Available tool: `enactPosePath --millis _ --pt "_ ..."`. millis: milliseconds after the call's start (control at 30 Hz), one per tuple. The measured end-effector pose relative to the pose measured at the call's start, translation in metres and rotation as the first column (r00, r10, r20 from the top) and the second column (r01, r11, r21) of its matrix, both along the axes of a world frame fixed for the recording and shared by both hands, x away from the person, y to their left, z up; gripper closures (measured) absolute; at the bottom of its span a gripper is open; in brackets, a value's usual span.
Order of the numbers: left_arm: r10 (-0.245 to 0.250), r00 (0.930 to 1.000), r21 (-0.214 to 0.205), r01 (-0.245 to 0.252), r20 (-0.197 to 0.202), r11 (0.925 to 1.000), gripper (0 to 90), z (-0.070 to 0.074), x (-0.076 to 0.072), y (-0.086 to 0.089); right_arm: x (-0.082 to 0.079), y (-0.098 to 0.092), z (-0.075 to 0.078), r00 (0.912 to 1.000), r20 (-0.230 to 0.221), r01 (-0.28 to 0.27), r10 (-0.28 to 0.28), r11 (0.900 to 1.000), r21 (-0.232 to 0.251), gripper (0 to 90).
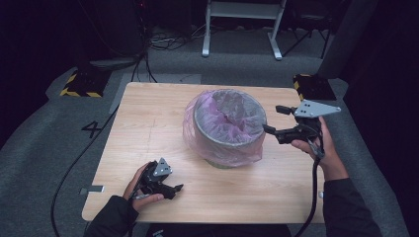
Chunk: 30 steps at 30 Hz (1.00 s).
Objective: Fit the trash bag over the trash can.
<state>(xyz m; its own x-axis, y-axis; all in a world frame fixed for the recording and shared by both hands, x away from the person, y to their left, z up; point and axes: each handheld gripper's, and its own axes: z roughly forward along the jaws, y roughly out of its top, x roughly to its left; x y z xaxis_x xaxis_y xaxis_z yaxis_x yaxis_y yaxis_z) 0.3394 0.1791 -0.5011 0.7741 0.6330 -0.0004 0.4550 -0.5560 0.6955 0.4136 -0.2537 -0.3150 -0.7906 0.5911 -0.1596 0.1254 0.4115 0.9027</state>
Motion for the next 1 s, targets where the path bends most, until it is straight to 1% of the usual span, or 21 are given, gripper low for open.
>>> enactPosePath --millis 100,133,200,233,333,433,533,567,600,633,700,767,867,900,1000 --pt "0.005 1.0 -0.01 -0.005 0.005 0.9999 15.3 -0.001 0.001 0.002 0.005 0.017 0.008 0.9996 0.005 -0.029 0.03 0.9989 -0.035 19.3" --pt "0.006 1.0 -0.014 -0.006 0.007 0.9999 15.4 -0.002 0.001 0.002 0.006 0.021 0.009 0.9993 0.007 -0.036 0.036 0.9986 -0.039 19.4" --pt "0.005 0.9999 -0.021 -0.005 0.011 0.9998 15.0 -0.003 0.001 0.003 0.011 0.032 0.012 0.9985 -0.007 -0.055 0.054 0.9973 -0.049 20.0" --pt "0.005 0.9999 -0.021 -0.005 0.01 0.9998 14.6 -0.003 0.001 0.002 0.014 0.037 0.013 0.9978 -0.01 -0.066 0.065 0.9961 -0.058 20.0" --pt "0.004 1.0 -0.02 -0.004 0.009 0.9998 13.6 -0.003 0.002 0.002 0.02 0.048 0.013 0.9973 -0.017 -0.073 0.072 0.9946 -0.074 19.9" --pt "0.006 0.9999 -0.017 -0.006 0.008 0.9998 12.4 -0.003 0.003 0.002 0.027 0.059 0.011 0.9972 -0.028 -0.072 0.069 0.9909 -0.114 19.6" --pt "0.007 0.9999 -0.018 -0.007 0.008 0.9998 12.2 -0.003 0.003 0.002 0.033 0.068 0.01 0.995 -0.05 -0.092 0.086 0.9886 -0.119 21.1" --pt "0.007 0.9999 -0.017 -0.007 0.008 0.9998 12.2 -0.003 0.003 0.002 0.034 0.071 0.009 0.9934 -0.06 -0.104 0.097 0.9867 -0.124 26.8" --pt "0.007 0.9999 -0.017 -0.007 0.008 0.9998 12.2 -0.003 0.003 0.002 0.037 0.074 0.009 0.9894 -0.08 -0.131 0.121 0.9829 -0.13 30.2" --pt "0.007 0.9999 -0.017 -0.007 0.008 0.9998 12.1 -0.003 0.003 0.002 0.039 0.078 0.008 0.9858 -0.104 -0.146 0.132 0.979 -0.142 29.5" --pt "0.006 0.9999 -0.017 -0.006 0.008 0.9998 12.2 -0.003 0.003 0.002 0.042 0.085 0.007 0.9858 -0.109 -0.144 0.128 0.9758 -0.164 29.8" --pt "0.006 0.9999 -0.017 -0.006 0.008 0.9998 12.2 -0.003 0.003 0.002 0.044 0.088 0.005 0.9815 -0.128 -0.162 0.142 0.9732 -0.163 29.2" --pt "0.007 0.9999 -0.017 -0.007 0.008 0.9998 12.2 -0.003 0.003 0.002 0.049 0.092 -0.001 0.9782 -0.156 -0.164 0.137 0.9709 -0.175 29.4" --pt "0.006 0.9999 -0.017 -0.006 0.008 0.9998 12.2 -0.003 0.003 0.002 0.052 0.093 -0.003 0.974 -0.172 -0.179 0.148 0.9674 -0.18 28.9" --pt "0.007 0.9999 -0.017 -0.007 0.008 0.9998 12.2 -0.003 0.003 0.002 0.057 0.095 -0.007 0.9683 -0.205 -0.184 0.143 0.9633 -0.196 27.3"
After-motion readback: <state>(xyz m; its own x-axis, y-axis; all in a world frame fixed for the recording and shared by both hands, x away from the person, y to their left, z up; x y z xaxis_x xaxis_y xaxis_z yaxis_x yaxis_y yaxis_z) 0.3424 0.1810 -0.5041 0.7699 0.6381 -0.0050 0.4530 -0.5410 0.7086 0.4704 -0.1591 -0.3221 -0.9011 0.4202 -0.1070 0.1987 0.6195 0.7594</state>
